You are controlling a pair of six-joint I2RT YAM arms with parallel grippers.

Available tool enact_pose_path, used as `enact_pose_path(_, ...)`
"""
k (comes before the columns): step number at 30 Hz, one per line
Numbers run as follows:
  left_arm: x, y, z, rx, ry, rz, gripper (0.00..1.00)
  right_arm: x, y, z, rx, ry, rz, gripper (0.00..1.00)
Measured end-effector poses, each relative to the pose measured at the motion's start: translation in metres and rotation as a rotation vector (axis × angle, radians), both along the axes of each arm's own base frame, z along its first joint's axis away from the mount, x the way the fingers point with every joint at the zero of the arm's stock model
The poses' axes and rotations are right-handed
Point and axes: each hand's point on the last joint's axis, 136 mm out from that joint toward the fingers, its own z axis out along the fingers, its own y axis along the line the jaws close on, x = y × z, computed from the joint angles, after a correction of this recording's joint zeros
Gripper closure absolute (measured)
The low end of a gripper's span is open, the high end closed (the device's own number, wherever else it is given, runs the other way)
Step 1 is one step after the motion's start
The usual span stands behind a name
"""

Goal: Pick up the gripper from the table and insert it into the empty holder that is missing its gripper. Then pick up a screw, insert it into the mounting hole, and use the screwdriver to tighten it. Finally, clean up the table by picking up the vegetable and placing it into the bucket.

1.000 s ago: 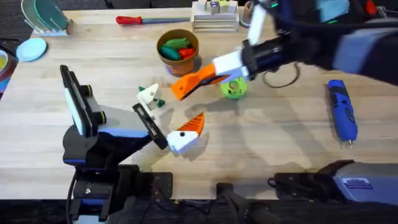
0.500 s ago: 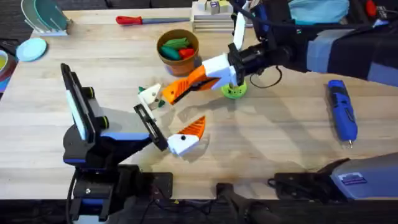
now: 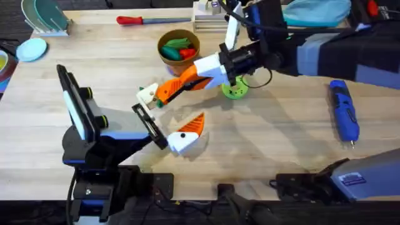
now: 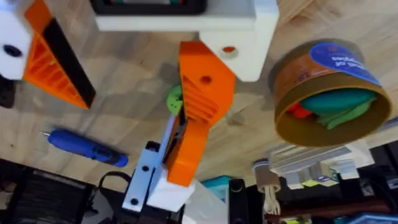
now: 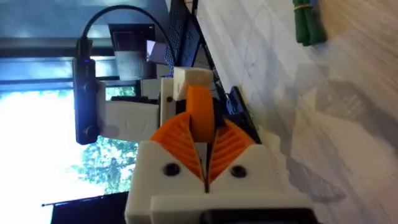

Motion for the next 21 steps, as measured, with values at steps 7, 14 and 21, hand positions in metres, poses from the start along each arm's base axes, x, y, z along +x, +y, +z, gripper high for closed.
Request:
enact_pose_path(7,0.005,0.004,0.0,0.002,-0.002,0.036,0.008,-0.003,0.018,-0.005,0.0,0.027,0.009,0.993)
enact_pose_path(14,0.005,0.004,0.0,-0.01,0.014,0.038,0.008,-0.009,0.038,-0.011,-0.046,0.016,-0.019,0.993)
enact_pose_path(21,0.008,0.007,0.0,-0.015,0.021,0.06,0.008,-0.004,0.045,-0.011,-0.055,-0.017,-0.059,0.993)
